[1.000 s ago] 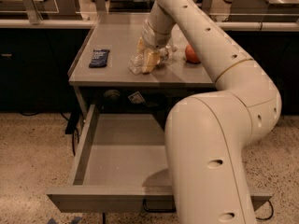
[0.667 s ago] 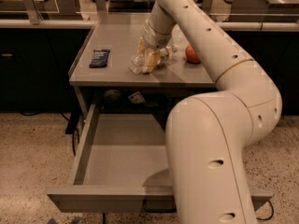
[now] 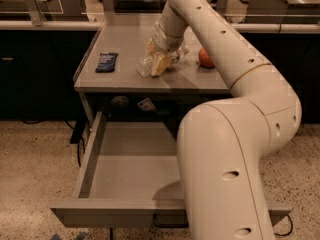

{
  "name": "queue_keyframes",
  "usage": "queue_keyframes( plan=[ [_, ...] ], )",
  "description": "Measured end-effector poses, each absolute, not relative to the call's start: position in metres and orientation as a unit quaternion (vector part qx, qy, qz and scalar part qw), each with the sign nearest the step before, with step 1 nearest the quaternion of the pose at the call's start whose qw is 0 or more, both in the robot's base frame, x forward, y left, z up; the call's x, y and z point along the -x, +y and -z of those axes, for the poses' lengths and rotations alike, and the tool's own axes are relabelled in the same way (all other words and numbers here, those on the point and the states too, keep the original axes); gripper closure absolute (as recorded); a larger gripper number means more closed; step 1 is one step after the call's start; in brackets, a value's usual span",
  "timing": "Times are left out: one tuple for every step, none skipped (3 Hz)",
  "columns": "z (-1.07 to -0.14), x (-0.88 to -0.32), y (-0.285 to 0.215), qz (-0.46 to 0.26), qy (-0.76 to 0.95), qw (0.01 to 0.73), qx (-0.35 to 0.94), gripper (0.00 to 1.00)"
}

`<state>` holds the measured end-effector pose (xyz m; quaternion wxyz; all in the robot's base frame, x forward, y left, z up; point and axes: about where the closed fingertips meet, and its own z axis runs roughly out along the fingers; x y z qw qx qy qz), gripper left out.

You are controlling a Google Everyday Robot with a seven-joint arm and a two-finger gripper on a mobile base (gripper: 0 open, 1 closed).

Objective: Pick water bottle from top drawer and place on counter

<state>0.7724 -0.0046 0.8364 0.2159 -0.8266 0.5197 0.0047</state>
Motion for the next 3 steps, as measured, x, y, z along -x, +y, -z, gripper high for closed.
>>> queue_keyframes(
  plan=[
    [-0.8363,-0.7724,-0.0046,-0.005,0.520,0.216,0.827,0.11],
    [-0.8363,-0.7724,-0.0045,-0.005,0.520,0.216,0.827,0.00],
    [-0.8363,-0.7724,-0.0045,-0.005,0.520,0.216,0.827,0.00]
  ],
)
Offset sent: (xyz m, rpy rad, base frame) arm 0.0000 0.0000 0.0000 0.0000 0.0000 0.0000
